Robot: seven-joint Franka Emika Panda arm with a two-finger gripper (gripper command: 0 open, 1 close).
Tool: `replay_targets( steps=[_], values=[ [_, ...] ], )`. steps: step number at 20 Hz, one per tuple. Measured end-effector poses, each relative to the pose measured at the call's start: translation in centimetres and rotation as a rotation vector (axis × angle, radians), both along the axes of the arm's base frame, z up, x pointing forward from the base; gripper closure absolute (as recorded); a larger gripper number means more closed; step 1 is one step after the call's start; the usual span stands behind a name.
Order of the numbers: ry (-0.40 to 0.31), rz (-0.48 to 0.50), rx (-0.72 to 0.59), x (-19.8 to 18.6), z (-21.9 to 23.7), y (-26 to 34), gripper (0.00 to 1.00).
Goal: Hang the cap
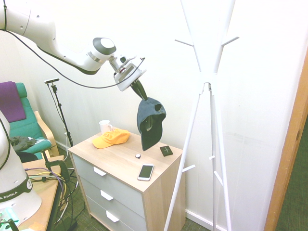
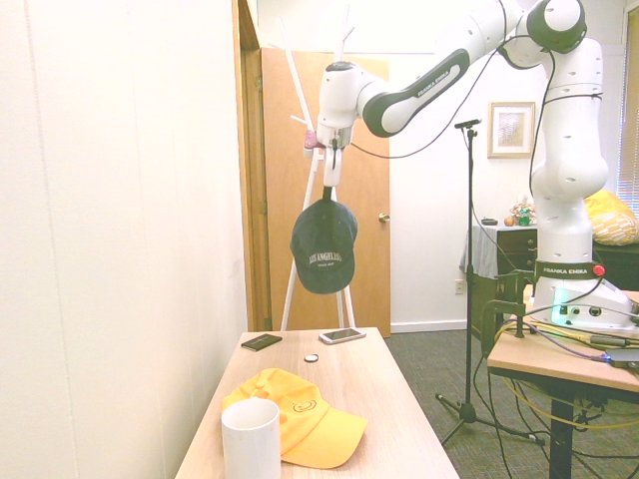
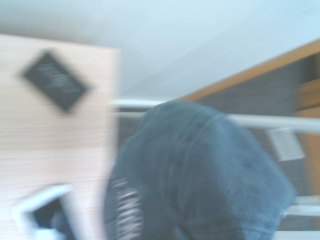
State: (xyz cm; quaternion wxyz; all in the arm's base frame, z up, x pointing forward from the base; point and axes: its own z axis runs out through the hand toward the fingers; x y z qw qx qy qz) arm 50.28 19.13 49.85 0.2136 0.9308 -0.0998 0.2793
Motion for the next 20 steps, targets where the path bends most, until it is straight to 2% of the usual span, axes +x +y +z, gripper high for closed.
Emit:
replay_targets(
  steps=[5, 8, 10, 15, 20],
  values=[
    [-0.2, -0.005, -0.207, 3.3, 9.5, -5.0, 1.0],
    [-0.336, -0.032, -0.301, 3.4, 16.1, -6.7, 1.0],
    [-0.396, -0.054, -0.316, 3.0, 19.6, -7.6, 1.0],
    [-0.48, -0.076, -0.287, 2.2, 26.5, -8.7, 1.0],
    [-0.474, -0.094, -0.285, 2.5, 26.6, -9.4, 1.0]
  ],
)
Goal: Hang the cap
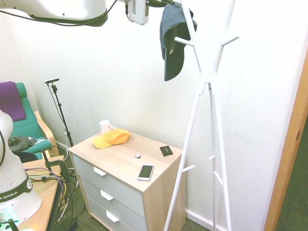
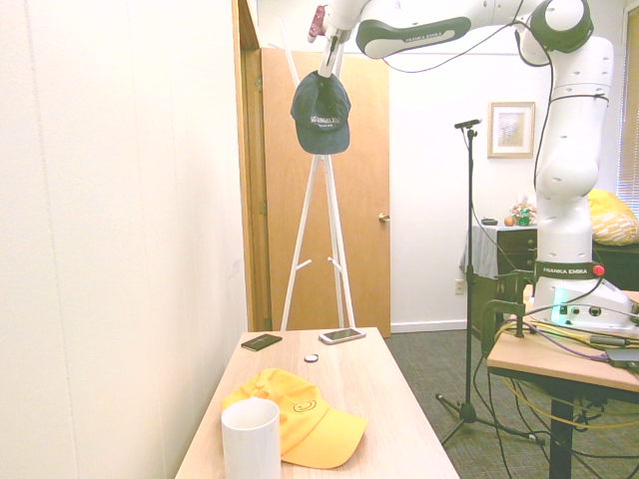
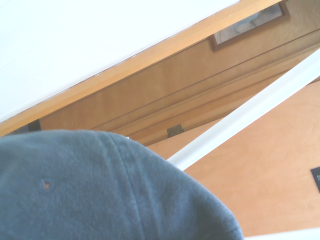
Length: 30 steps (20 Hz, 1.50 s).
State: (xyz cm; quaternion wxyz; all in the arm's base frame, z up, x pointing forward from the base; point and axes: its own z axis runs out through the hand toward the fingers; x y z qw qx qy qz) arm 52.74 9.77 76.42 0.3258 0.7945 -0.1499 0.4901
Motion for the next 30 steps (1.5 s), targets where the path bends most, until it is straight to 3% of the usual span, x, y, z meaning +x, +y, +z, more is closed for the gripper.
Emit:
replay_targets(
  steps=[2, 3, 8, 24, 26, 30],
  values=[
    [0.019, -0.018, 0.004, 0.6, -1.0, -1.0, 1.0],
    [0.035, -0.025, 0.011, 0.9, -1.9, -1.4, 0.0],
    [0.082, -0.043, 0.037, 1.3, -6.0, -1.6, 0.0],
    [0.086, -0.056, 0.057, -0.1, -6.9, -2.5, 0.0],
    [0.104, -0.057, 0.128, -0.2, -7.2, -2.3, 0.0],
    [0.212, -0.036, 0.371, -1.0, -7.7, -0.9, 0.0]
  ],
)
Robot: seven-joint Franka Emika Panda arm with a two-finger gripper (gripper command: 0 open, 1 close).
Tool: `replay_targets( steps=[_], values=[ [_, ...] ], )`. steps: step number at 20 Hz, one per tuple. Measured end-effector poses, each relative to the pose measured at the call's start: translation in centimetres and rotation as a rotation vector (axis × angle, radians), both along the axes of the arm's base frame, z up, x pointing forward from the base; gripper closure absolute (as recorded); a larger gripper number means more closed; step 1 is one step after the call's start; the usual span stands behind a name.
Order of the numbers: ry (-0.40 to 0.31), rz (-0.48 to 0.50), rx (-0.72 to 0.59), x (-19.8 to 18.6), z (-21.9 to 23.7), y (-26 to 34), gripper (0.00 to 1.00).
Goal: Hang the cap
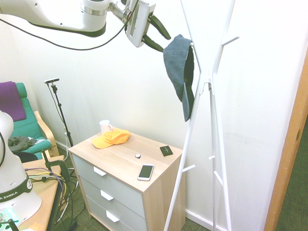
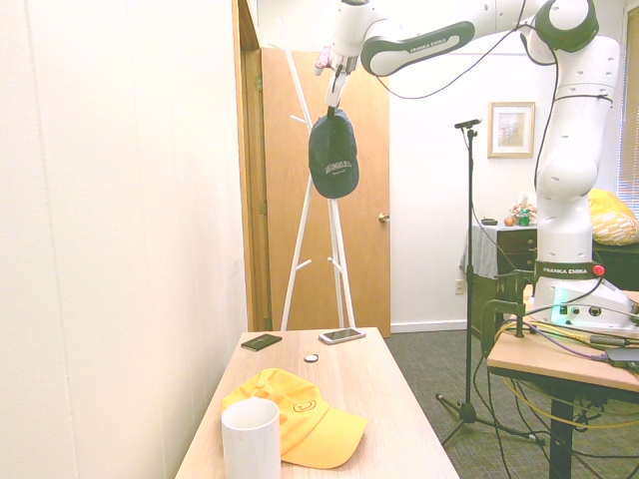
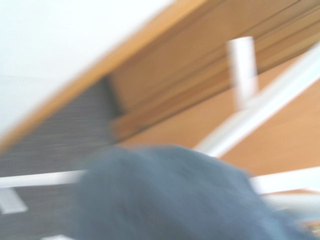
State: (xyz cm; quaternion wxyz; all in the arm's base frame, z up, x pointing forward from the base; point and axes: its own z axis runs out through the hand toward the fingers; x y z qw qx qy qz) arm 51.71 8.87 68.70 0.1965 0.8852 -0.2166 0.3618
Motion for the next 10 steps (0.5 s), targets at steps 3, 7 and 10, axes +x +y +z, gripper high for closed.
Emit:
replay_targets(
  steps=[3, 7, 10],
  values=[
    [0.088, 0.019, 0.176, -1.2, 0.2, 1.5, 0.0],
    [0.215, 0.026, 0.395, -1.7, -1.4, 3.0, 0.0],
    [0.315, 0.017, 0.547, -1.9, -2.6, 3.7, 0.0]
  ],
)
